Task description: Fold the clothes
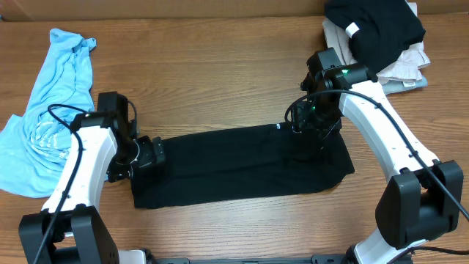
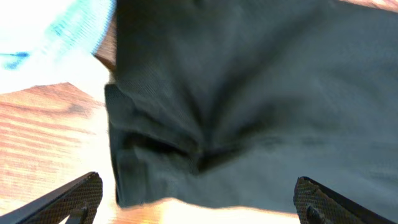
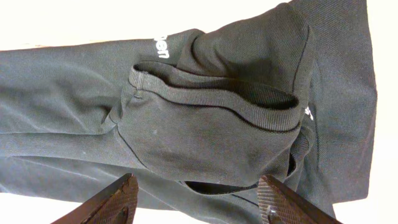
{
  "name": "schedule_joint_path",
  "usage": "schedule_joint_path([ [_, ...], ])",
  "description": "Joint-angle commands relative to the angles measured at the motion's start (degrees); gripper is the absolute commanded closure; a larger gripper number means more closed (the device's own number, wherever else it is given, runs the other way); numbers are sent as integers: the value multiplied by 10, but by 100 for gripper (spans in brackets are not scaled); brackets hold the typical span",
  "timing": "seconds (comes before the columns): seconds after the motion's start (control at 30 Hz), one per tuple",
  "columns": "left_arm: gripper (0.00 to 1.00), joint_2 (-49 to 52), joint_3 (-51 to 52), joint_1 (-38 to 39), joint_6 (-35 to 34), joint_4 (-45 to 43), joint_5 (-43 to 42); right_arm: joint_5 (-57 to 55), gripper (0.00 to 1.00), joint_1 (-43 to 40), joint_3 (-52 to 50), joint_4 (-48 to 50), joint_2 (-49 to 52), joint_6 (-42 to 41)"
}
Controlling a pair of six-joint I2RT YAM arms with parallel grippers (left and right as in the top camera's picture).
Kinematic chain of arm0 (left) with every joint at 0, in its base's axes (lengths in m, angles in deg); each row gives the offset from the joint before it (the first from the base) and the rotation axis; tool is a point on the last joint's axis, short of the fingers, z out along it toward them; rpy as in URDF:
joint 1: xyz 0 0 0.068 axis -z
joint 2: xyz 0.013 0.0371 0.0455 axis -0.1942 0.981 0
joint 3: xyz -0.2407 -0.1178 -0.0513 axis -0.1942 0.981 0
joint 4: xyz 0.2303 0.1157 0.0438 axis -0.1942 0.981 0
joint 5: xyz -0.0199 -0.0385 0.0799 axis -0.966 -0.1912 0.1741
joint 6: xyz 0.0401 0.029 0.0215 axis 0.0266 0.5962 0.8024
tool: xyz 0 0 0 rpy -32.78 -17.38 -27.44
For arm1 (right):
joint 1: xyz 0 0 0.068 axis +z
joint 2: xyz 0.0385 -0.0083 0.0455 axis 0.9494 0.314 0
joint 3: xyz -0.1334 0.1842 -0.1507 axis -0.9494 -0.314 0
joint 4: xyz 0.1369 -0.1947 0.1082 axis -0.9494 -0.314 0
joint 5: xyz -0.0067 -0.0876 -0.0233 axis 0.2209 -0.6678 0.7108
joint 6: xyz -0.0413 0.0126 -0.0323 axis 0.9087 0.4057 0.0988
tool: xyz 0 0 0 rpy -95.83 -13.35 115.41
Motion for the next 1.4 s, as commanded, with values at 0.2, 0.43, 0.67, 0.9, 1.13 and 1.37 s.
schedule_joint_path([
  [0.2, 0, 1, 94, -36, 36, -154, 28, 8, 35, 2, 3, 2, -21, 5],
  [0.43, 0, 2, 152, -36, 35, -202, 57, 8, 35, 2, 3, 2, -21, 5],
  [0.67, 26, 4, 189, -36, 22, -237, 66, 8, 34, 2, 3, 7, -21, 5],
  [0.9, 59, 4, 226, -35, 22, -301, 65, 8, 35, 2, 3, 7, -21, 5],
  [1.13, 96, 3, 222, -35, 22, -302, 59, 8, 34, 2, 3, 9, -21, 4],
  [1.37, 96, 3, 89, -35, 43, -175, 54, 28, 35, 2, 3, 7, -21, -5],
])
